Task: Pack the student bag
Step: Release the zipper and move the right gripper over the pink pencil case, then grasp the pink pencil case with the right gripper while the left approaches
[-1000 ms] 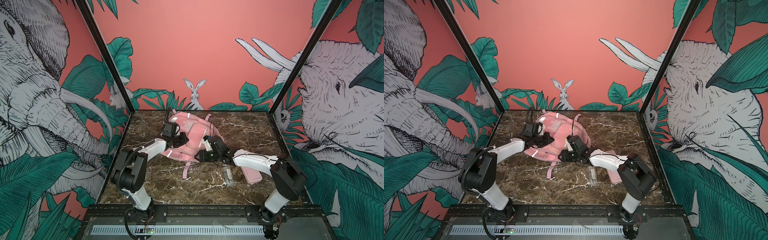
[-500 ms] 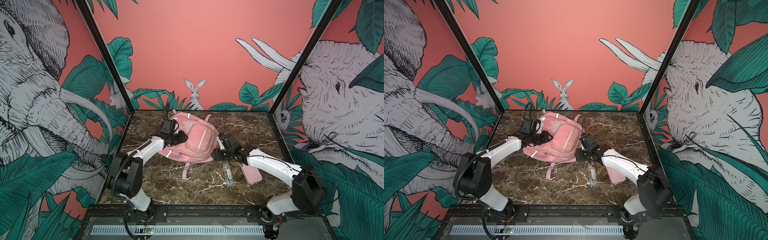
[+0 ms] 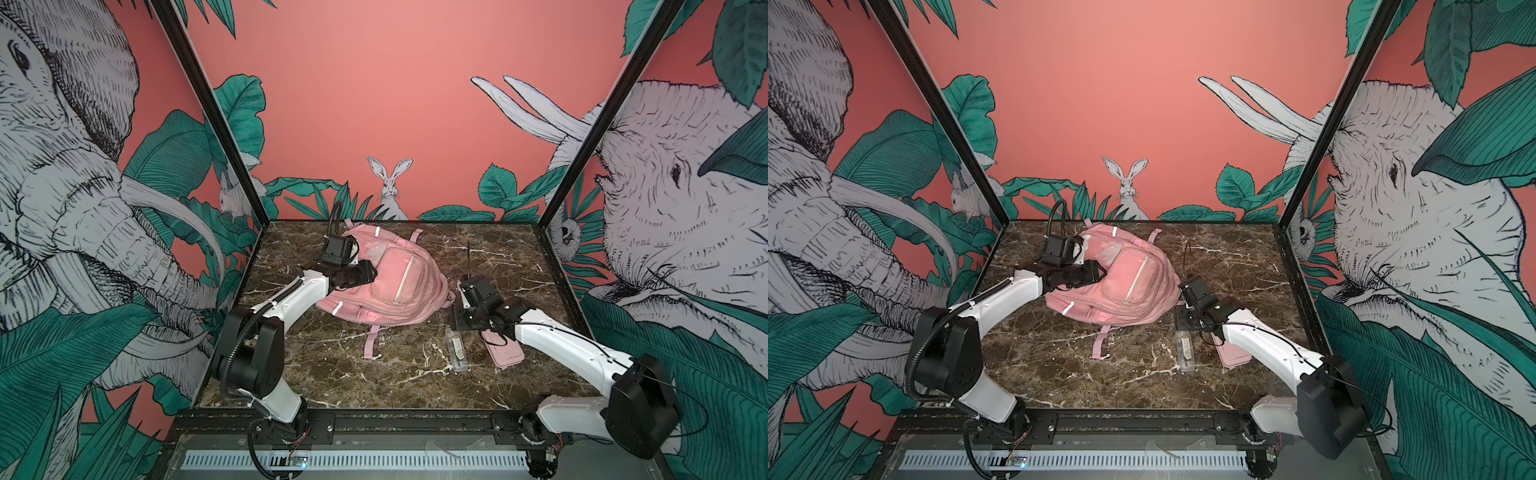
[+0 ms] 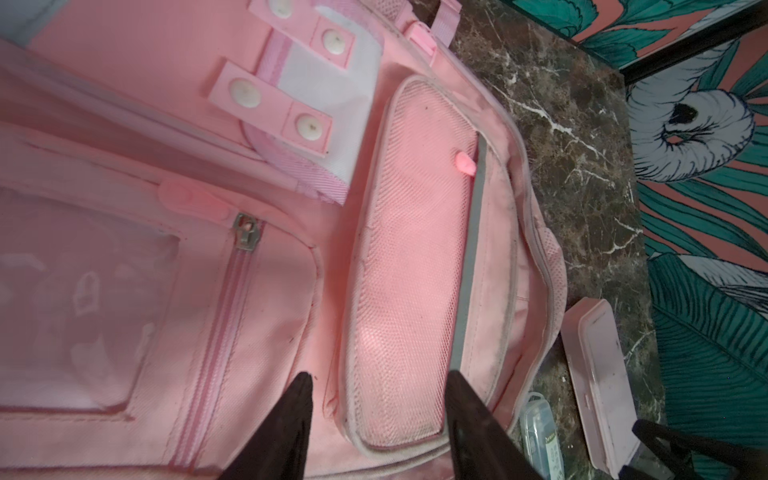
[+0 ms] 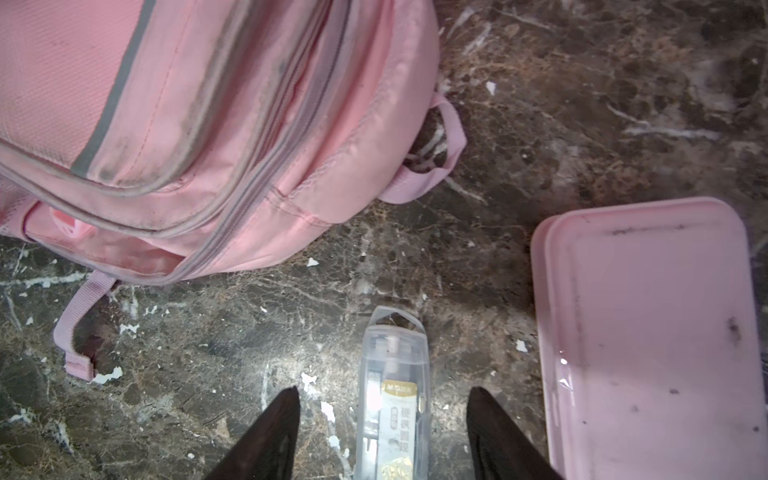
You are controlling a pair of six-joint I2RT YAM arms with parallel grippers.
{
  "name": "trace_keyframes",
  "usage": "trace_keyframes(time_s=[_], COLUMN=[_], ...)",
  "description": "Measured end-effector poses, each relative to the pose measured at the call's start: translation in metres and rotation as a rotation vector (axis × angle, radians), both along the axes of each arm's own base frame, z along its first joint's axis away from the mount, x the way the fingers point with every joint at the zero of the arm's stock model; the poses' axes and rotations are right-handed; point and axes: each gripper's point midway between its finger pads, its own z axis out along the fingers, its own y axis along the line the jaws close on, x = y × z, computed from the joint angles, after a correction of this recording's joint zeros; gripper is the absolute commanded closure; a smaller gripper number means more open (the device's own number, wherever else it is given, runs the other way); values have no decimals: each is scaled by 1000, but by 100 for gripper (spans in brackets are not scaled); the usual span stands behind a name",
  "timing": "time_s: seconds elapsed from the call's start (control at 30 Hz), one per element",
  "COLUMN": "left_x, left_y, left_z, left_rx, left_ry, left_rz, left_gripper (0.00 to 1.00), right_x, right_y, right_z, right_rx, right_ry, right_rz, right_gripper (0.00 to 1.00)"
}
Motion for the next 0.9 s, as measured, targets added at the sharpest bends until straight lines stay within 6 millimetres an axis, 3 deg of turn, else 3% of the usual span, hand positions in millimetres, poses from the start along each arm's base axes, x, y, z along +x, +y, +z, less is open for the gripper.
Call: trace_keyframes(time_s=[0.17, 0.4, 0.57, 0.8, 0.9], left_x=[-9, -25, -33, -39, -44], left_y=[-30, -66, -79, -86, -93], left_z=[19, 33, 24, 14, 14], left_rx=[18, 31, 40, 46, 37], left_ry=[-59, -107, -87, -63, -57], left_rz=[-104, -220, -259, -284, -307], left_gripper=[45, 45, 44, 44, 44], right_x=[5, 4, 0, -4, -6], right_y=[-43, -106, -124, -150, -152], right_z=[-2, -22, -32, -53, -63], right_rx=[-12, -30, -69, -59, -50], right_ry=[7, 64, 96, 149, 177], right_rz=[-124, -330, -384, -483, -495], right_gripper=[26, 22, 16, 15, 14])
